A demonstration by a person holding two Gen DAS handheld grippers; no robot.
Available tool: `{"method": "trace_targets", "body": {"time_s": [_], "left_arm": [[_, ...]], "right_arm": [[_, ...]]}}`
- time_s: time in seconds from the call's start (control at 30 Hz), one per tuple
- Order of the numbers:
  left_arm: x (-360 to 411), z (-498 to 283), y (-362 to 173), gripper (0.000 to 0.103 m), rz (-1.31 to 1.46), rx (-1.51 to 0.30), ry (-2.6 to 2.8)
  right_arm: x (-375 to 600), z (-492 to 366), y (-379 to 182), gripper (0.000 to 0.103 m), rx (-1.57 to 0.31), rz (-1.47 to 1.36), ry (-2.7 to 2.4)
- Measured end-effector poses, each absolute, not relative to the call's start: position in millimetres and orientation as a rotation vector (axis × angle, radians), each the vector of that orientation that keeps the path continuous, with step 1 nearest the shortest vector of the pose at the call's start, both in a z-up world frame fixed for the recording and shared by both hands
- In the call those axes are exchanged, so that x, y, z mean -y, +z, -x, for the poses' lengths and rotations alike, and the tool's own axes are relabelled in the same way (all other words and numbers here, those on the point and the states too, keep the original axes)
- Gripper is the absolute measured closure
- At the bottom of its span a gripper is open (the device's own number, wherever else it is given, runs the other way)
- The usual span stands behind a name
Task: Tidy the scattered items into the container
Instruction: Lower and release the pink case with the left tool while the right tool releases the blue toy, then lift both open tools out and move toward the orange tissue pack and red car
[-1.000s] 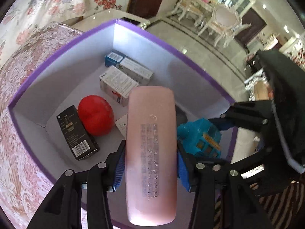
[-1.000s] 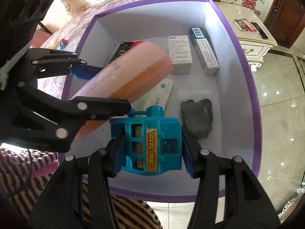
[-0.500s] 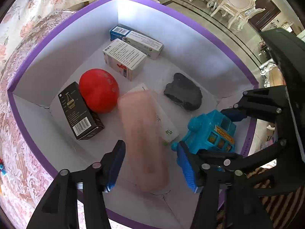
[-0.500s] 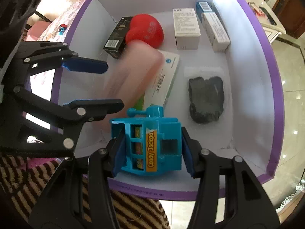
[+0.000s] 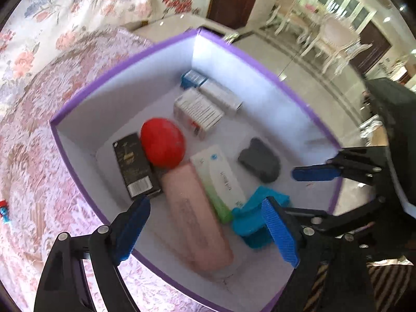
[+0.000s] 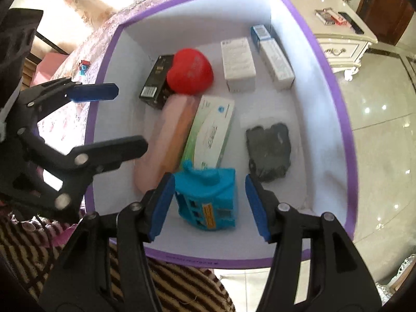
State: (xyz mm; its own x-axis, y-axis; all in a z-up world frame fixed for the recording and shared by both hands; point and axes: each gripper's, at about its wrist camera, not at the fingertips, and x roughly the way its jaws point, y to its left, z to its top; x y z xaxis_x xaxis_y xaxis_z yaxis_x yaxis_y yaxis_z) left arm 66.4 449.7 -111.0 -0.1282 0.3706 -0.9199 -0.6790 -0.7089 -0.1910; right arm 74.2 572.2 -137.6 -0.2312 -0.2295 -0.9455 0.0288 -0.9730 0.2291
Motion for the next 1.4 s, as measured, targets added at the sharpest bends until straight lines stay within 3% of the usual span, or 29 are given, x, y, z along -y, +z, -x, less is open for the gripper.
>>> {"method": "trace_targets", "body": {"time_s": [0.07,0.13,0.57,0.8,1.03,1.4], "left_arm": [[-446.8,-68.6,-106.0,0.0,1.402,-0.345,1.914],[-442.5,-69.0,-104.0,0.0,1.387,-0.323,1.917],[-382.8,-66.3,-90.8,0.0,1.319,-0.12,1.961],[-339.0,-50.4,-75.8,0.0,1.236,-0.072,1.942],[-261.2,-20.4,-76.4,0.0,1.273,0.002,1.962],[-126.1,24.0,-92.6,0.0,1.371,0.145,2.066]], "right_arm": [[-571.6,-76.0,-138.4,0.042,0.254,-1.828,-2.342],[-572.5,-73.1,-138.3,0.037,0.263,-1.825,-2.349],[-551.3,-64.9,-130.7,0.034,0.255,-1.844,-2.362],[-533.5,-60.7,-109.9,0.032,0.373,-1.822,-2.49],[-490.6,-49.2,-76.2,0.03,0.489,-1.713,-2.644],[-353.7,-7.8,-65.6,0.029,0.355,-1.644,-2.567]]}}
